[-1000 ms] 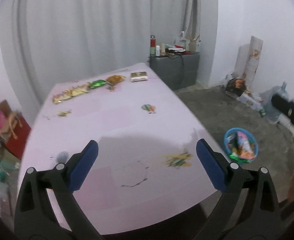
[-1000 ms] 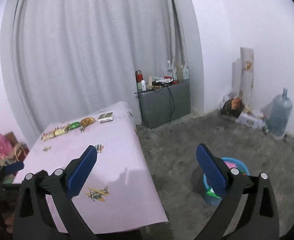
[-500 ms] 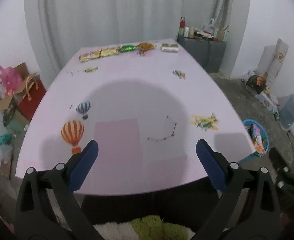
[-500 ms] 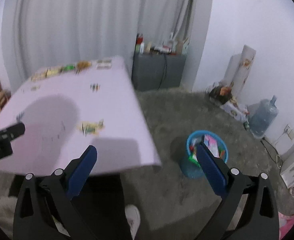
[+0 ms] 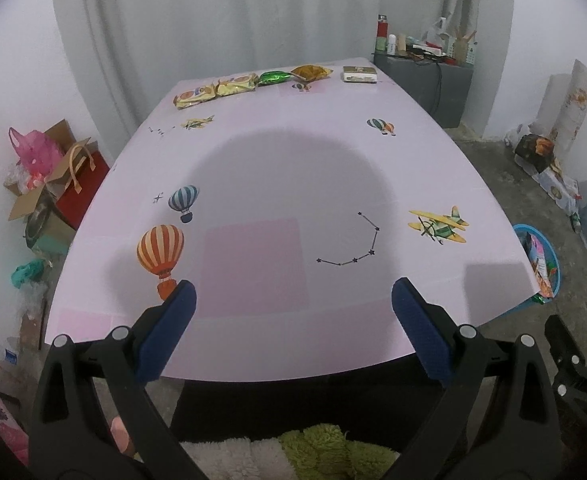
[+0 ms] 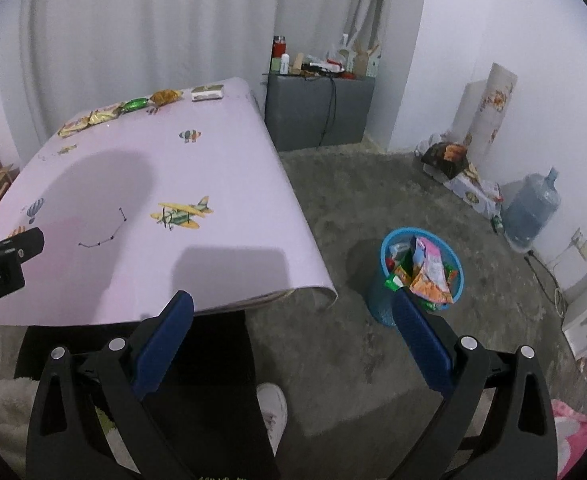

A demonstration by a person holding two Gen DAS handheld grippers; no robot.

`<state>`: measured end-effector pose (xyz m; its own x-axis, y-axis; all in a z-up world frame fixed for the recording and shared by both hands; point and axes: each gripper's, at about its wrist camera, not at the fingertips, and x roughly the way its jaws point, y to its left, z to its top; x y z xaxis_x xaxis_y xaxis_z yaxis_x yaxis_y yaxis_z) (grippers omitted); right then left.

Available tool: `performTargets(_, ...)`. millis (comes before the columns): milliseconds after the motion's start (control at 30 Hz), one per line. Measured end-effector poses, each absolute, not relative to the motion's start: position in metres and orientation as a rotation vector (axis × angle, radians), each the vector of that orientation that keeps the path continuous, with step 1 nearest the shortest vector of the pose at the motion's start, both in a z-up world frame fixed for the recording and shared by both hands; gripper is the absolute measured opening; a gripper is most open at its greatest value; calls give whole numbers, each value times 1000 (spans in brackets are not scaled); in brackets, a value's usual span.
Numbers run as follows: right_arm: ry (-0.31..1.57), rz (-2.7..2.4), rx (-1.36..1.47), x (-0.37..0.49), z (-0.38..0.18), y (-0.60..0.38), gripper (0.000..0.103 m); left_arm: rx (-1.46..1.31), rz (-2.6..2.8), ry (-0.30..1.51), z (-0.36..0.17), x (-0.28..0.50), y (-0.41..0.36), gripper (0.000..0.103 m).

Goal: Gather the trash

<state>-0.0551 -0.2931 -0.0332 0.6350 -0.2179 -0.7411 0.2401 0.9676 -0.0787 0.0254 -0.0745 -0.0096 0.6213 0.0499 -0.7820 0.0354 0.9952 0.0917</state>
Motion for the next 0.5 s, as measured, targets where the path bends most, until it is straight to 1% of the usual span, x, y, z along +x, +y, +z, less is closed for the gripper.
performTargets(500, 869, -283, 14, -61, -37, -294, 97, 122, -35, 905, -6, 16, -88, 94)
